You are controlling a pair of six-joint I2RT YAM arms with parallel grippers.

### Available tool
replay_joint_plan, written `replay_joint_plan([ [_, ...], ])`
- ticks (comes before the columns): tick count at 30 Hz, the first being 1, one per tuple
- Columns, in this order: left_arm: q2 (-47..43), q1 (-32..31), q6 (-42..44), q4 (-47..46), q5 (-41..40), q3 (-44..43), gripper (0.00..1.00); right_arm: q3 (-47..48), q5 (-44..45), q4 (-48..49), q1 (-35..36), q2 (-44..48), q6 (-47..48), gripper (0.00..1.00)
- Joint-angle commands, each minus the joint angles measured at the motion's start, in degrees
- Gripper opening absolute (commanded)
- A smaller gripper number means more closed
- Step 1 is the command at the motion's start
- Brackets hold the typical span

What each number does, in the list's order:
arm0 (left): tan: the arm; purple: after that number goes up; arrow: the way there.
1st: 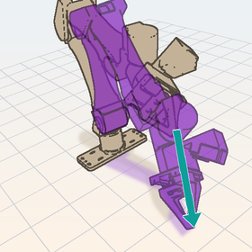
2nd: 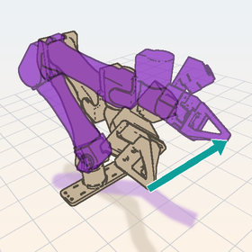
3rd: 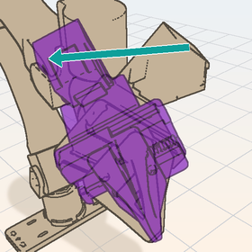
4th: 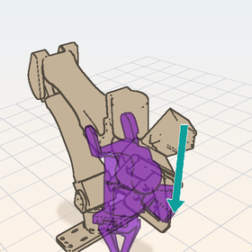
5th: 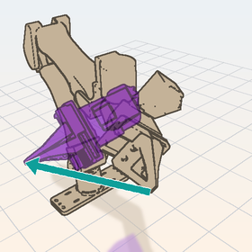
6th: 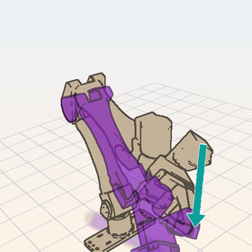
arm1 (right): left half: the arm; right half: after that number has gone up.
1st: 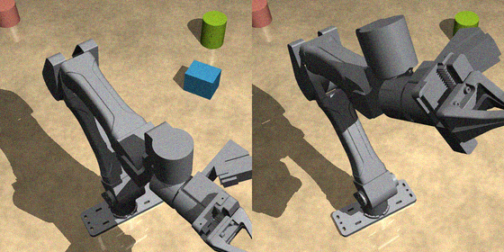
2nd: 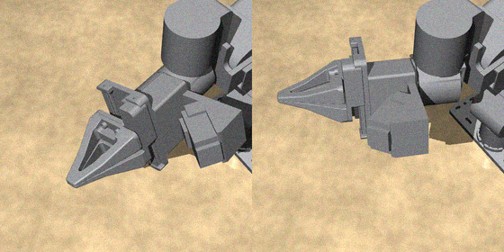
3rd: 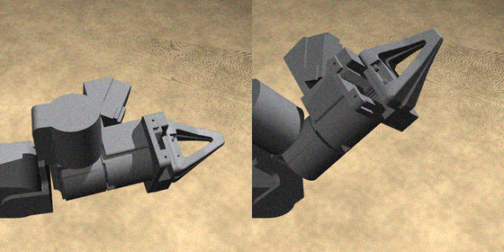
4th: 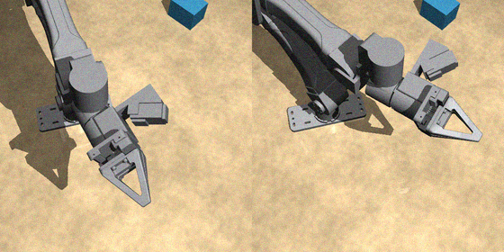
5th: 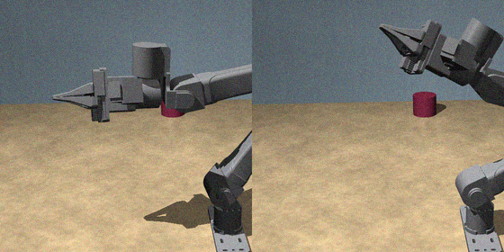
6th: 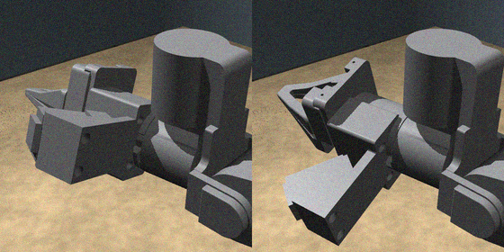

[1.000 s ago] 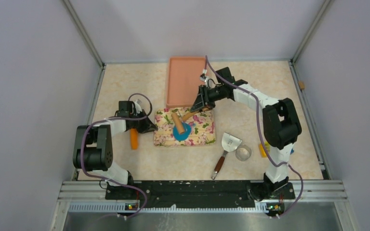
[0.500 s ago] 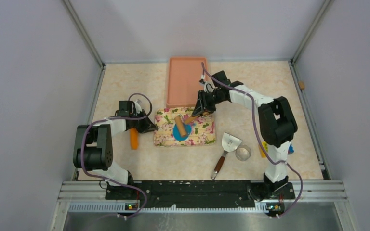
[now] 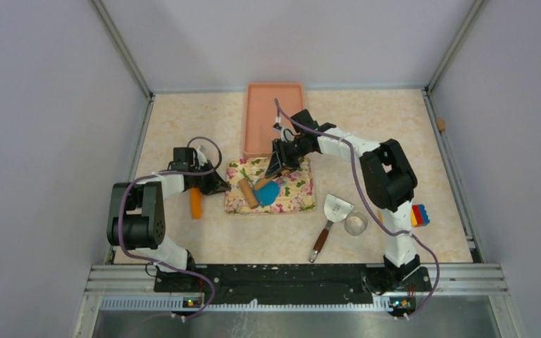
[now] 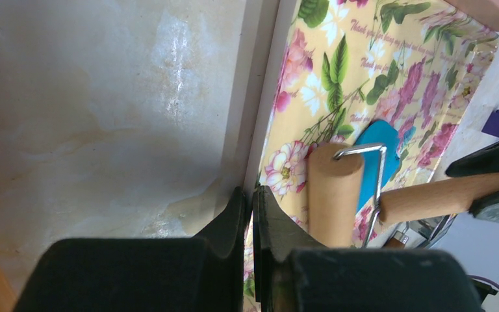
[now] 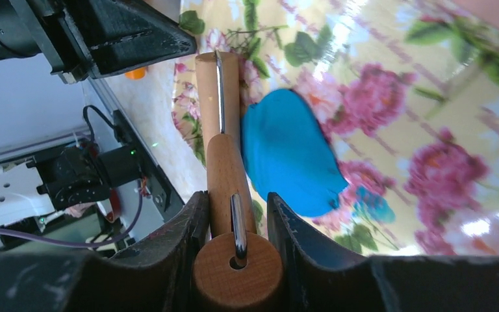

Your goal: Roll out the dumpling wrappers from the dough

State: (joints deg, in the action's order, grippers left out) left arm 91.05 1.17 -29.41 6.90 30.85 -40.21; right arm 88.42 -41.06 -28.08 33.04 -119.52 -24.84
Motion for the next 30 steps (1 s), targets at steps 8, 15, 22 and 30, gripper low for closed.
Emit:
replay_joint_plan([
  [8, 0.3, 0.24, -0.81, -1.03, -1.48, 0.06, 0.0, 10.07, -10.72, 3.0, 3.69, -0.49, 5.26, 0.0],
  [15, -1.39, 0.24, -0.3, -1.27, -1.69, 1.69, 0.0, 17.99, -1.22, -15.67, 3.7, 5.48, 20.77, 0.0],
  [22, -1.9, 0.24, -0.88, -2.15, -1.61, 1.64, 0.0, 12.09, 1.19, -16.01, -0.15, 7.6, 15.31, 0.0],
  [30, -0.55, 0.24, -0.5, -1.11, -1.3, 0.31, 0.0, 11.63, -2.56, -12.83, -1.41, 2.07, 8.49, 0.0],
])
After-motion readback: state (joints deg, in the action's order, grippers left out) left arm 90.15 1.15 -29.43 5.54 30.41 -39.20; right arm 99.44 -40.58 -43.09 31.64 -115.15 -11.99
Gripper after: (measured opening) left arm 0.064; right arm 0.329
